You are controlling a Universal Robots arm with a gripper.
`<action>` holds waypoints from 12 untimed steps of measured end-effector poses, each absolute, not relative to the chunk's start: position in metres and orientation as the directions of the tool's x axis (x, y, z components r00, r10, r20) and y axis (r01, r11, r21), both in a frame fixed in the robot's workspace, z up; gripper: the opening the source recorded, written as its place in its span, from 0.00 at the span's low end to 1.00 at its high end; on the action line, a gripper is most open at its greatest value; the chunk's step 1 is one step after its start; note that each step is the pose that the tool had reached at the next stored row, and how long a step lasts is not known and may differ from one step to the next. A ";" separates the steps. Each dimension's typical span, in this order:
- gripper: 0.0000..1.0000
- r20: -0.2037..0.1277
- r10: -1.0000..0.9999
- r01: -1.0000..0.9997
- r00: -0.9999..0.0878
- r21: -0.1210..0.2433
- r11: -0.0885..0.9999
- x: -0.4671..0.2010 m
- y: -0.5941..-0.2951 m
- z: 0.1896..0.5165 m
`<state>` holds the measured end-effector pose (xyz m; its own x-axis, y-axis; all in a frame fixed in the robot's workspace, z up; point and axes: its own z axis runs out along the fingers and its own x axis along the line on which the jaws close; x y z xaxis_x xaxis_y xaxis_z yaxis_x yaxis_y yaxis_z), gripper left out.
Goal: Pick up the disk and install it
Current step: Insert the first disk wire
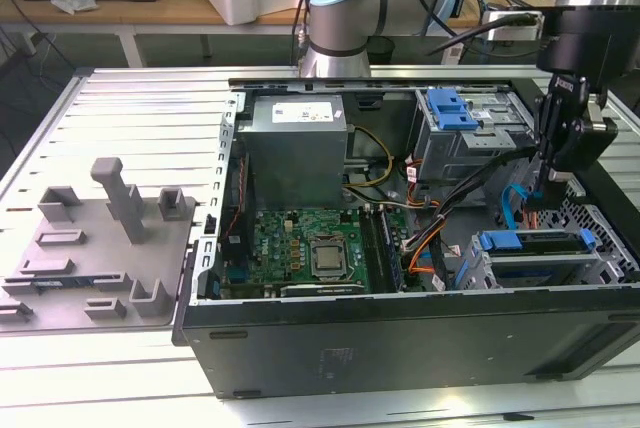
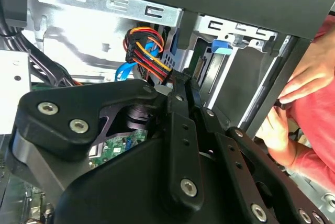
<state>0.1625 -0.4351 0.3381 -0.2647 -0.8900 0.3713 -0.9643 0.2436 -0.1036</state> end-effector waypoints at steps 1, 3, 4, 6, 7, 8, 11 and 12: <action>0.17 0.369 -0.892 -0.965 -0.263 -0.103 0.242 0.163 -0.436 0.338; 0.17 0.364 -0.897 -0.968 -0.251 -0.102 0.230 0.162 -0.439 0.338; 0.17 0.362 -0.900 -0.970 -0.244 -0.101 0.223 0.161 -0.439 0.338; 0.17 0.359 -0.903 -0.971 -0.237 -0.100 0.215 0.160 -0.439 0.338; 0.17 0.356 -0.905 -0.973 -0.232 -0.100 0.210 0.159 -0.439 0.338; 0.17 0.354 -0.907 -0.974 -0.228 -0.099 0.206 0.158 -0.439 0.338; 0.17 0.337 -0.918 -0.977 -0.210 -0.096 0.188 0.157 -0.439 0.340; 0.17 0.334 -0.920 -0.978 -0.207 -0.095 0.185 0.157 -0.439 0.340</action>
<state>0.1573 -0.4390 0.3403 -0.2066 -0.9198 0.3336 -0.9781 0.1853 -0.0950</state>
